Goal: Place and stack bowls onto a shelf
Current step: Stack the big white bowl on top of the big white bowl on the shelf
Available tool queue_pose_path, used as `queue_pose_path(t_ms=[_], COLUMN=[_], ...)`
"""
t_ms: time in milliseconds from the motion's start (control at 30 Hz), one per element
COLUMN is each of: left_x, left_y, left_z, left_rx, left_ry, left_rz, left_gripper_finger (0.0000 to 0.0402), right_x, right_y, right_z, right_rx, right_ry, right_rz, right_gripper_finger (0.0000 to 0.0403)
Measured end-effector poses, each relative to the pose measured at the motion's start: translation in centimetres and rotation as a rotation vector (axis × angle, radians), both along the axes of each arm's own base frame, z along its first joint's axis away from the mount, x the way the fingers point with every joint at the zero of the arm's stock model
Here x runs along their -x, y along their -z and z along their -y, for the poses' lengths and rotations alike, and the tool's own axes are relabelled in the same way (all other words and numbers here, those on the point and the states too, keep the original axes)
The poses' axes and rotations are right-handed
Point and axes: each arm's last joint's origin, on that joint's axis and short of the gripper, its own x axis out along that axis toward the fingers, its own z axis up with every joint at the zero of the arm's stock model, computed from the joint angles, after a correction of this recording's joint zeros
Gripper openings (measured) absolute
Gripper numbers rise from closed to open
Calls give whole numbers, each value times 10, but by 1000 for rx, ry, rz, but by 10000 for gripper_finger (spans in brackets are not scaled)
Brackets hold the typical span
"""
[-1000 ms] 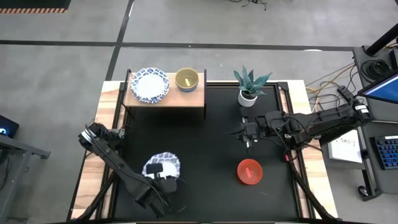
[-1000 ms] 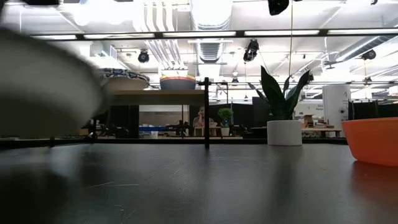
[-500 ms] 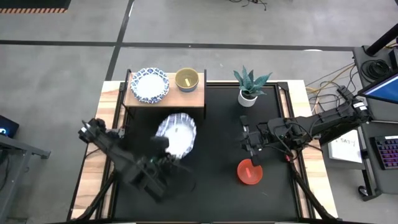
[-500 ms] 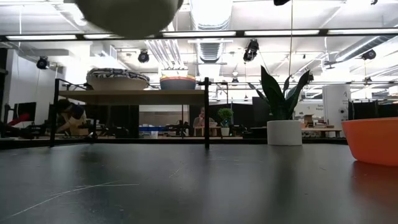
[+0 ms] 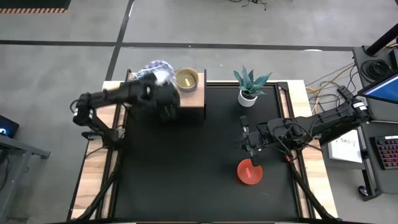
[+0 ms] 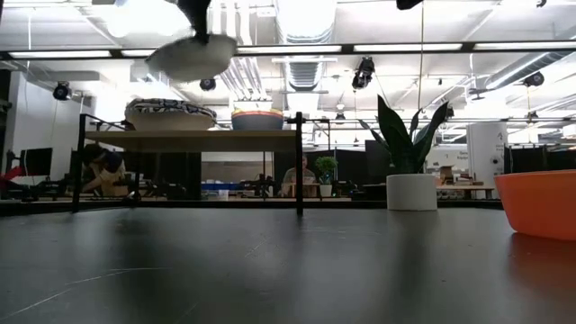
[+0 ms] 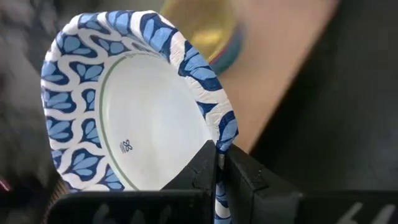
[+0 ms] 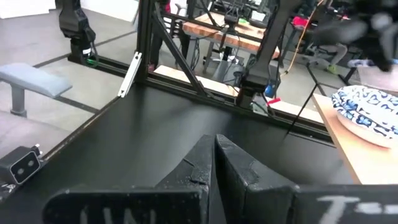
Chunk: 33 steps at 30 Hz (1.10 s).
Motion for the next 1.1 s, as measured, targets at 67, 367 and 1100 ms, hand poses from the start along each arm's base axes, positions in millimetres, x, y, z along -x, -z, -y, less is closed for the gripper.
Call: queue_pose_path(t_ms=[67, 367, 1100], left_x=[9, 31, 27], left_y=[2, 23, 26], left_z=[-28, -91, -95], left_rx=[72, 185, 238], left_ry=[-87, -240, -196], left_rz=[5, -64, -56], left_gripper_finger=[1, 3, 136], right_x=[0, 0, 0], right_y=[0, 0, 1], right_z=[0, 0, 0], right_rx=[1, 0, -6], right_ry=[0, 0, 1], right_rz=[-5, -5, -14], right_gripper_finger=[9, 9, 9])
